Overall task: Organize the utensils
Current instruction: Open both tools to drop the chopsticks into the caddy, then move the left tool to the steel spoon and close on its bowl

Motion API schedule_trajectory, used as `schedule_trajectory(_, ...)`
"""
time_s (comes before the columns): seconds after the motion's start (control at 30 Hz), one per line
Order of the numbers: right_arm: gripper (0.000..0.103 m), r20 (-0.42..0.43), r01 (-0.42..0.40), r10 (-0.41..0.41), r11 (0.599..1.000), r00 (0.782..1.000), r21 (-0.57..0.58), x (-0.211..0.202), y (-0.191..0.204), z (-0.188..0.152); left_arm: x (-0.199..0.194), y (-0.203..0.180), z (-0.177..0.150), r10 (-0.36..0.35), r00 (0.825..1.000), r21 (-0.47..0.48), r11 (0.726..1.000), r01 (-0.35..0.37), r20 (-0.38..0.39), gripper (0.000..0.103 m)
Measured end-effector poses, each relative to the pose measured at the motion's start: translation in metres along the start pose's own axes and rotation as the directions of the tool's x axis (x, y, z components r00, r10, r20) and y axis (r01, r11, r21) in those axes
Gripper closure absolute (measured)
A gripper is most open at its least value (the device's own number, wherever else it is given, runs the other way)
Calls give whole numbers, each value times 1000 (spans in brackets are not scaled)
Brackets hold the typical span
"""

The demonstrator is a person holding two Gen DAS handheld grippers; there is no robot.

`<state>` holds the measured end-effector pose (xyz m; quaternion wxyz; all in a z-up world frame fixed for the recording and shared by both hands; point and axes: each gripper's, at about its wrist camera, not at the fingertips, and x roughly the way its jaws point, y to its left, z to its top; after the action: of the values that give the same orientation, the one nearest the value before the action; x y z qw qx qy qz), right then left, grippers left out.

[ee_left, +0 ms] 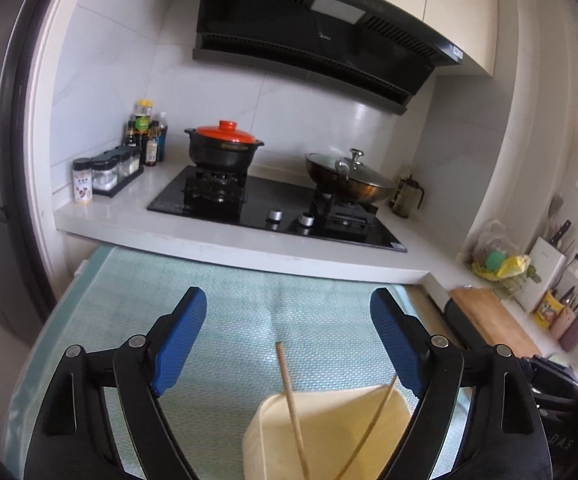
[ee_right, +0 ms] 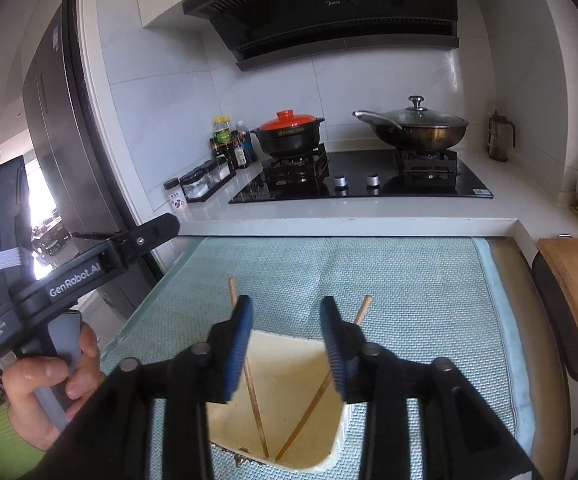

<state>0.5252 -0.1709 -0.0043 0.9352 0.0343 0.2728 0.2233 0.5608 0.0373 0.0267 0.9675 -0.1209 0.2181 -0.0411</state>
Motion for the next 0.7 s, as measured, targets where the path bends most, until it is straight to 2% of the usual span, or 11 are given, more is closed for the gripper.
schedule_trajectory(0.17, 57, 34, 42, -41, 998, 999, -40, -57, 14, -7, -77, 1, 10, 5, 1000, 49, 999, -6, 23, 8)
schedule_trajectory(0.23, 46, 37, 53, -51, 997, 998, -48, -83, 17, -16, -114, 5, 8, 14, 999, 76, 997, -16, 29, 4)
schedule_trajectory(0.33, 38, 31, 78, -77, 996, 997, -53, -121, 20, -39, -166, 17, -7, 36, 999, 112, 993, -38, 16, 2)
schedule_trajectory(0.5, 23, -55, 114, -114, 993, 992, 1, -166, 10, -104, -235, 50, -68, 64, 996, 121, 991, -55, -64, 2)
schedule_trajectory(0.6, 23, -122, 182, -175, 982, 977, 48, -184, -3, -158, -266, 70, -120, 97, 990, 136, 987, -82, -106, 2)
schedule_trajectory(0.7, 23, -214, 240, -212, 964, 954, 115, -194, -19, -218, -288, 87, -175, 159, 972, 129, 982, -138, -173, 2)
